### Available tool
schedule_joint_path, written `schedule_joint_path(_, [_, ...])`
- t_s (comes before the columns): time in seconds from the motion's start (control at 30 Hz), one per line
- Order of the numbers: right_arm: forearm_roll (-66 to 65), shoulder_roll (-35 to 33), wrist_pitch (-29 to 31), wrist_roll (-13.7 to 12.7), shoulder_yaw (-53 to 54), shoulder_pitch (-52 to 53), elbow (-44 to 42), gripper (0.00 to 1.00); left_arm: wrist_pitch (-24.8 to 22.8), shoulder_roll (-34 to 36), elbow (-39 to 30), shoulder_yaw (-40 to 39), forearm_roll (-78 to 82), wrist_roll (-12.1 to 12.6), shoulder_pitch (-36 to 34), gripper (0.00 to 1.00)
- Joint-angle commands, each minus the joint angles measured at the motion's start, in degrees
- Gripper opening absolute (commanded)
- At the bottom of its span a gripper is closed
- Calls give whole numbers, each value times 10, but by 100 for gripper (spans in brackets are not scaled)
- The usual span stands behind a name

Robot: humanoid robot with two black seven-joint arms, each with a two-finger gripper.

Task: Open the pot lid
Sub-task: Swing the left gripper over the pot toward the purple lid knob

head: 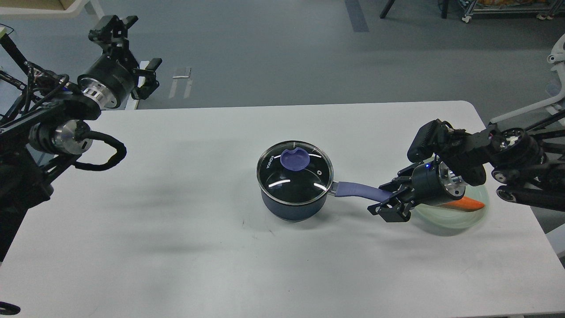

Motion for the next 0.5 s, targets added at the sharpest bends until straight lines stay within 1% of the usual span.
schedule_joint_path(0.0, [-2,1,1,-2,0,1,0,49,-4,-4,-8,51,101,5,-74,99])
schedule_joint_path(0.1, [-2,3,1,-2,0,2,0,48,-5,-31,-7,67,199,2,-98,99])
schedule_joint_path(0.2, [-2,3,1,-2,0,3,0,44,-11,-49,-16,67,322,1,-100,99])
schedule_joint_path(0.3, [-2,3,1,-2,0,6,-1,41,-8,-49,-62,65,448,0,-98,99])
schedule_joint_path(0.4, [-2,3,1,-2,0,7,-1,36,7,-48,-111,68,533,1,-96,99])
schedule_joint_path(0.47, [-2,3,1,-2,0,7,-1,35,21,-49,-132,75,590,6,-95,99])
